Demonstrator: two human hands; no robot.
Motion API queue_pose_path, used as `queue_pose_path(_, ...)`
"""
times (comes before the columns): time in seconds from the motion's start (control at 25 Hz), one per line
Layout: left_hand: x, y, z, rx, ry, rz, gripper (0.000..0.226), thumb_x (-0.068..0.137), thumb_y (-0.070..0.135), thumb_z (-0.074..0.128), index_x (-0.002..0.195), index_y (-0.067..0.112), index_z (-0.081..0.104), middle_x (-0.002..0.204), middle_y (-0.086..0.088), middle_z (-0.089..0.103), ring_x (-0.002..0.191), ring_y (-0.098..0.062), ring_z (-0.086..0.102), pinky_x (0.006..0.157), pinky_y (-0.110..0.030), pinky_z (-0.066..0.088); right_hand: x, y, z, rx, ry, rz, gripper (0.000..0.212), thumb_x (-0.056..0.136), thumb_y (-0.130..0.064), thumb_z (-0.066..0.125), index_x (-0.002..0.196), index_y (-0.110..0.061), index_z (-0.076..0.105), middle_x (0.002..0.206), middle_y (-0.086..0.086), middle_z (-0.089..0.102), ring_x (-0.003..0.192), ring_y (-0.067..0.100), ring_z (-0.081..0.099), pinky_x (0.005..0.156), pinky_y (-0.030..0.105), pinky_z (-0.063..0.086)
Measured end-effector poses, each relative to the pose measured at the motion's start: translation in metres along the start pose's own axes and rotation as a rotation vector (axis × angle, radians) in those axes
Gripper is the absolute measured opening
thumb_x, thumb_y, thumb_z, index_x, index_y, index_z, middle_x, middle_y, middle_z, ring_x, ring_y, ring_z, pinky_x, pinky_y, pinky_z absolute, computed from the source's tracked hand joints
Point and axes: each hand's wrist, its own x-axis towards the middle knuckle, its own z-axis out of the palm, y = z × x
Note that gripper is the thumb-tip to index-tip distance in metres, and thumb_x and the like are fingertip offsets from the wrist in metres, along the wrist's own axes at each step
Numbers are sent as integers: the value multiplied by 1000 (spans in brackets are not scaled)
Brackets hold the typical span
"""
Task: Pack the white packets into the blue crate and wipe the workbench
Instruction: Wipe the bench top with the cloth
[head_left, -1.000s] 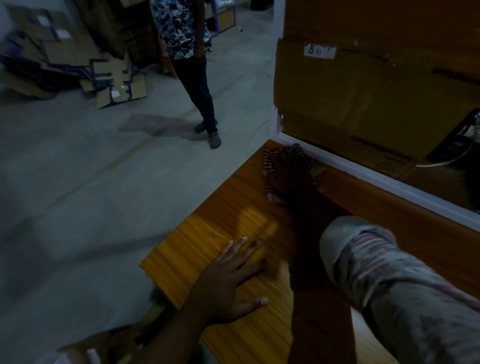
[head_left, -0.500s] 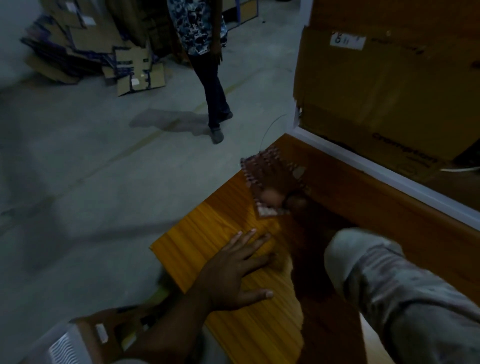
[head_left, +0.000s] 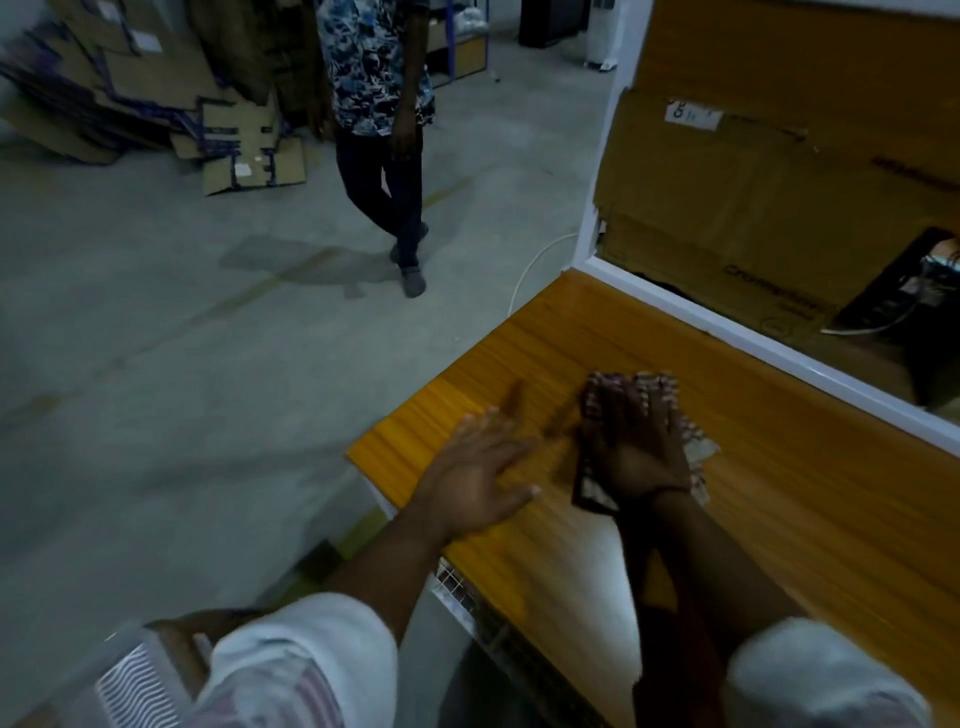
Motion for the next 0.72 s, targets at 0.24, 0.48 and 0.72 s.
queue_pose_path(0.24, -26, -63, -27, 82, 40, -129, 72, 94, 75, 44, 158, 45, 29, 170, 13, 11, 158, -15, 0, 127, -41, 1, -15, -89, 21, -15, -52, -28, 75, 96, -71, 10, 160, -34, -2, 167, 0, -12, 152, 24, -21, 122, 50, -10)
queue_pose_path(0.48, -26, -71, -20, 85, 90, -109, 71, 94, 76, 44, 157, 45, 32, 169, 15, 15, 158, -13, 1, 127, -36, 1, 43, -120, 26, -24, -121, -76, 73, 96, -71, 12, 159, -36, -2, 167, -3, -11, 153, 28, -15, 121, 51, -13)
queue_pose_path(0.72, -26, -65, -25, 47, 65, -129, 73, 94, 76, 46, 158, 44, 30, 169, 14, 15, 158, -13, 2, 124, -32, -4, 41, -114, 12, 106, -102, -236, 74, 95, -73, 23, 159, -38, 10, 168, -6, -5, 154, 25, -10, 123, 50, -8)
